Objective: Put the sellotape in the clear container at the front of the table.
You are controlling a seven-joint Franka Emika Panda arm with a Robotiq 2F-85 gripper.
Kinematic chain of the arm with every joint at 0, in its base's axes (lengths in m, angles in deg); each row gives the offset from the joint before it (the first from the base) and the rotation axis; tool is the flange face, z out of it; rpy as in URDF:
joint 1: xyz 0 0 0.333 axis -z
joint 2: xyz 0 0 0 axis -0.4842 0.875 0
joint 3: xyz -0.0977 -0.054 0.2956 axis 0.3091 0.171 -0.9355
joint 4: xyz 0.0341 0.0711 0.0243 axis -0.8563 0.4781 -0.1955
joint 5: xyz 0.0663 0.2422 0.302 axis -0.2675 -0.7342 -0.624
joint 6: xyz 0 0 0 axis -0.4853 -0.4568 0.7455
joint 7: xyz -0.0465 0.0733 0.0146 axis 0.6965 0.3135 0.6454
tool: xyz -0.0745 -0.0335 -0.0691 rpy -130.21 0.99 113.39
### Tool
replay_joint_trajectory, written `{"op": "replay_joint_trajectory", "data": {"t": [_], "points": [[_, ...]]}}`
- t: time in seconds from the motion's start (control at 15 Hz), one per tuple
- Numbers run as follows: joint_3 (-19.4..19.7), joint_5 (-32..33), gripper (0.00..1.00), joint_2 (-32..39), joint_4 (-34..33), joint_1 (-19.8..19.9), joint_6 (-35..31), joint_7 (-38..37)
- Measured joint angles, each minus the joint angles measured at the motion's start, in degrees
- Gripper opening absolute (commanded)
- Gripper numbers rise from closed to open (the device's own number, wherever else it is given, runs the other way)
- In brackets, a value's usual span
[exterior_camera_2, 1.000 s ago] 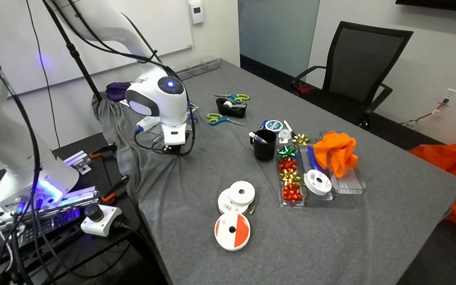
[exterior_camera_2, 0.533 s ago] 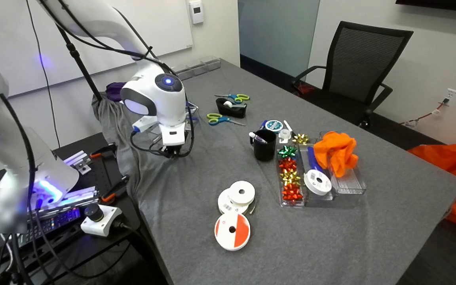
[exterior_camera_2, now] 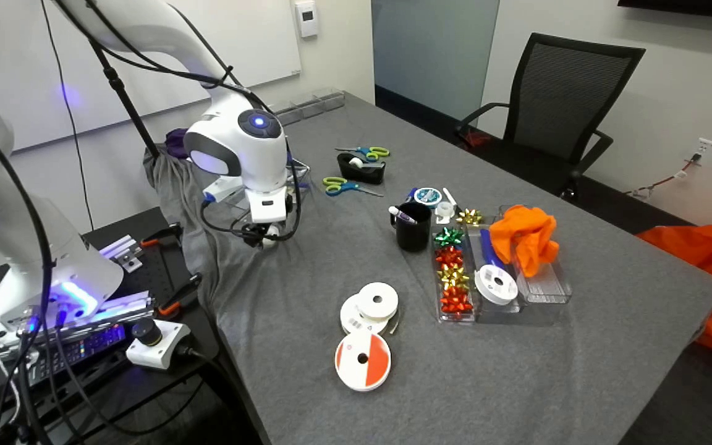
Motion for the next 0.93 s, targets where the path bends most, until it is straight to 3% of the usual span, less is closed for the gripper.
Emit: {"op": "replay_joint_trajectory", "data": {"t": [0.4, 0.93], "points": [[-2.9, -5.3, 1.0, -0.4, 0.3, -0.1, 0.8, 1.9], [-3.3, -6.7, 1.0, 0.4, 0.3, -0.4, 0.6, 1.8]]}}
